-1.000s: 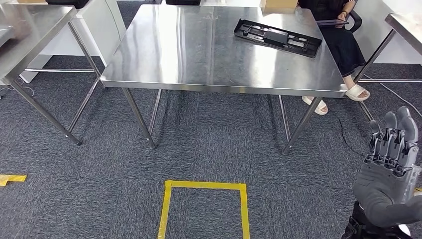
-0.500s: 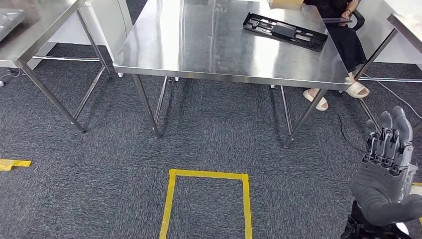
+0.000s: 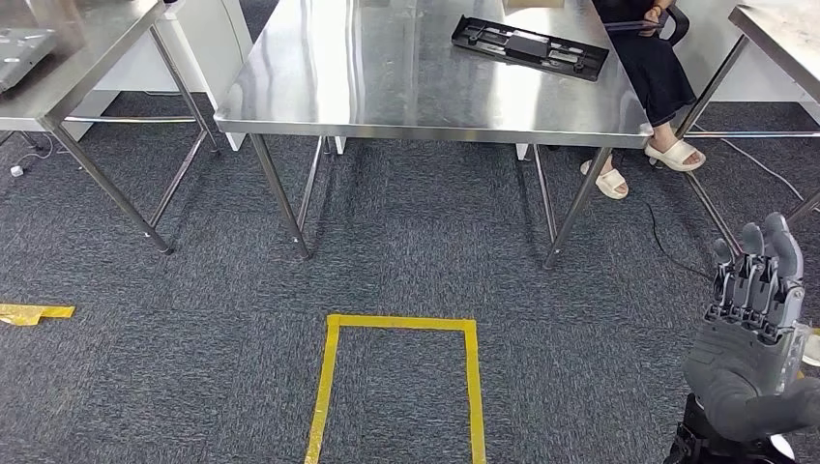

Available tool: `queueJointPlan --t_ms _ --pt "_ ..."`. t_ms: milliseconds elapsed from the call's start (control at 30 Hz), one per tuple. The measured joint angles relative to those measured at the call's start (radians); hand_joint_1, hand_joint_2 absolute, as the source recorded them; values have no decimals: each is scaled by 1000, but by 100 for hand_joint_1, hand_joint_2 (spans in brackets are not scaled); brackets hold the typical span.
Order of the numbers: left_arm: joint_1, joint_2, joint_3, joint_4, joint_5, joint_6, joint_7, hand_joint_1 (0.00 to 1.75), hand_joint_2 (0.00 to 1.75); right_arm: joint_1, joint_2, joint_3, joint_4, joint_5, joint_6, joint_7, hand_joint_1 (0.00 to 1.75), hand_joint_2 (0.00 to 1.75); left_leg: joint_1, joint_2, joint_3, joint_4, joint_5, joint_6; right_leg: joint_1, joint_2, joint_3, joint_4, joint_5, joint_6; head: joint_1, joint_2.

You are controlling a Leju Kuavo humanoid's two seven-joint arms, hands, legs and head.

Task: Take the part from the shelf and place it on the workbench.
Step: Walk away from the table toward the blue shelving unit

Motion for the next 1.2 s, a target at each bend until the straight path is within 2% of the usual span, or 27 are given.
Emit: queueJointPlan --t_ms 33,67,100,133,200,233,267,333,367,400,467,500,533,567,600,667,700,767,833,867,933,1000,1033,1067,1100,1133,1200 --pt "0 0 0 0 0 0 0 0 0 1 0 0 0 0 0 0 0 0 0 -1 -1 41 -7 -1 2 -1 -10 1 9 0 0 0" --pt "0 0 0 0 0 0 0 0 0 2 0 0 0 0 0 0 0 0 0 -1 12 52 6 -1 3 0 -20 4 17 2 0 0" --pt "0 0 0 0 0 0 0 0 0 3 0 0 0 0 0 0 0 0 0 -1 44 26 33 1 4 0 -31 9 24 4 0 0" --pt "0 0 0 0 0 0 0 0 0 4 1 0 0 0 0 0 0 0 0 -1 93 -34 59 5 5 0 -42 15 29 7 0 0" --pt "-2 2 -1 0 0 0 0 0 0 5 1 0 0 0 0 0 0 0 -3 -3 192 -174 73 15 8 0 -61 29 37 15 0 0" --pt "-2 2 -1 0 0 0 0 0 0 5 1 0 0 0 0 0 0 0 -6 -4 220 -220 68 19 10 -1 -67 34 42 22 0 0" --pt "-3 3 -1 0 0 0 0 0 0 5 1 0 -1 0 0 -1 0 0 -9 -5 228 -242 60 23 11 -2 -72 36 47 29 1 0" --pt "-3 2 -1 0 0 0 0 0 0 5 1 0 -1 0 0 -1 0 0 -10 -3 216 -256 68 34 11 -4 -84 39 57 44 1 0" --pt "-3 1 -1 0 0 -1 0 0 0 6 1 -1 -2 0 0 -2 0 0 -8 0 206 -262 77 42 12 -3 -96 50 48 48 1 0" --pt "-2 0 -1 0 0 -1 -1 0 0 6 0 -1 -2 0 0 -2 0 0 -5 2 194 -267 89 50 12 -1 -111 76 23 47 4 0" --pt "-2 1 -1 0 0 -2 -1 0 0 6 -2 -3 -3 0 0 -3 0 0 -4 6 170 -269 110 57 8 3 -148 182 -57 40 8 0" --pt "-2 1 -1 0 0 -2 -1 0 0 7 -3 -3 -3 0 0 -3 0 0 -5 7 157 -268 120 57 5 4 -162 246 -91 41 9 0" --pt "-2 1 -1 0 0 -2 -1 0 0 9 -3 -3 -3 -1 0 -3 0 0 -5 9 144 -268 130 56 3 4 -167 294 -106 46 9 0" --pt "-2 1 -1 0 0 -2 -1 0 0 10 -3 -3 -3 -1 0 -3 0 0 -5 10 132 -267 139 54 0 4 -159 315 -104 56 9 0" --pt "-2 1 -1 0 0 -2 -1 0 0 11 -3 -3 -3 -1 0 -3 0 0 -5 11 121 -266 149 52 -3 4 -133 299 -85 69 9 0" --pt "-2 1 -1 0 0 -3 -1 0 0 12 -3 -3 -3 -2 0 -3 0 0 -4 11 103 -262 167 43 -9 4 -36 174 -47 87 9 0" --pt "-2 1 -1 0 0 -4 -1 0 0 12 -3 -3 -3 -2 0 -3 0 0 -6 11 96 -260 175 38 -9 5 18 94 -42 88 9 0" --pt "-2 1 -1 0 0 -6 -1 0 0 13 -5 -4 -5 -2 0 -4 0 0 -9 10 87 -257 192 26 -5 7 71 0 -52 77 7 0" --pt "-1 2 -1 0 0 -8 -1 0 0 15 -7 -5 -6 -3 0 -6 0 0 -8 10 83 -256 204 15 -5 8 63 -7 -49 61 5 0" --pt "-1 3 -1 0 0 -9 -1 0 0 16 -8 -6 -6 -3 0 -6 0 0 -5 9 78 -248 194 11 -7 7 56 -6 -43 49 4 0" --pt "0 3 -1 1 -2 -10 -1 0 0 17 -8 -6 -6 -3 0 -7 0 0 -1 6 53 -182 121 3 -12 4 38 -6 -26 23 2 0" --pt "0 3 -1 1 -3 -11 -1 0 0 18 -9 -6 -6 -3 0 -7 0 0 -1 3 18 -52 22 -2 -6 2 16 -4 -7 7 1 0" --pt "0 3 -1 1 -3 -11 -1 0 0 18 -9 -6 -6 -3 0 -7 0 0 -1 2 7 8 -4 -3 -3 2 5 -3 2 5 0 0" --pt "0 3 -1 1 -3 -11 -1 0 0 19 -9 -6 -6 -3 0 -7 0 0 -1 1 10 39 -5 -2 0 2 -5 0 11 5 0 0" --pt "0 3 -1 1 -3 -11 -1 0 0 19 -9 -6 -6 -3 0 -7 0 0 -1 0 30 34 12 0 1 2 -15 4 18 7 0 0" --pt "0 3 -1 1 -3 -11 -1 0 0 19 -9 -6 -6 -3 0 -7 0 0 -1 0 70 -11 38 3 2 3 -25 9 23 10 0 0" --pt "-1 4 -1 1 -3 -11 -1 0 0 20 -9 -7 -6 -3 0 -7 0 0 -3 -3 173 -155 68 14 5 3 -42 24 29 16 0 0"
